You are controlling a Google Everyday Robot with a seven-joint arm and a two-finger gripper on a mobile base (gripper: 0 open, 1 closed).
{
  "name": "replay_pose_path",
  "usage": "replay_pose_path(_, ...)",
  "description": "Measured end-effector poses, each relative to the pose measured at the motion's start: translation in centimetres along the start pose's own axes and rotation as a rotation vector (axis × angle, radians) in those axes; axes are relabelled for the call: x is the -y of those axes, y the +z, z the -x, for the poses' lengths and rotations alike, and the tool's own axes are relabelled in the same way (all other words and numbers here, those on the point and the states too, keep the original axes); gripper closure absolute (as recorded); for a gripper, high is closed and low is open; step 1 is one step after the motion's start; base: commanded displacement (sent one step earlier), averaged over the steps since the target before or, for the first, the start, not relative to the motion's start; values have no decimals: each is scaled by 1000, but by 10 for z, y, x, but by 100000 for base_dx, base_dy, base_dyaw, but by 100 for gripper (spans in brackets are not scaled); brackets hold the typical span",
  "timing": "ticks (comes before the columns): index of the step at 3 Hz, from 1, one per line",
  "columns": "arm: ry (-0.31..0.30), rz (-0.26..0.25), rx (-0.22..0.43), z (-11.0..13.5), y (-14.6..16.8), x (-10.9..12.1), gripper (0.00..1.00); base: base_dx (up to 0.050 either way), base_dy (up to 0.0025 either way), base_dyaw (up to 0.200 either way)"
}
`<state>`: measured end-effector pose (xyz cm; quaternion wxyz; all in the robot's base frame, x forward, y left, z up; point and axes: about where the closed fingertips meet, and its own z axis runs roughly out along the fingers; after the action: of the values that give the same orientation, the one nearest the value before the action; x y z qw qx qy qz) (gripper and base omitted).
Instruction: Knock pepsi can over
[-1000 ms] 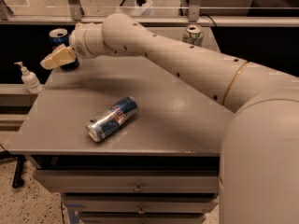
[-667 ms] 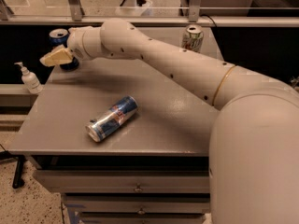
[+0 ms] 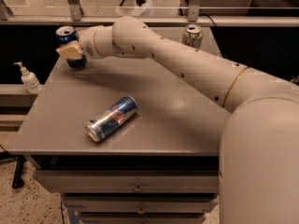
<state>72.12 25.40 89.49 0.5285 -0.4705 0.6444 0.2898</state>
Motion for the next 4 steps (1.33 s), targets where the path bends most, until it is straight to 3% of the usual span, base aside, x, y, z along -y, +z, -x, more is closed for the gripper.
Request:
replay_pose_path(1,6,-33,-67,1,-59,29,87,0,0,0)
replay_pose_path(2,-47,-57,-165,6,-112,68,100,0,0,0)
replay_pose_path(3,-134,-74,-284,9,-144,106,100,0,0,0)
replay_pose_path(4,-260,-10,-454,-9,-147,115,100,0,0,0)
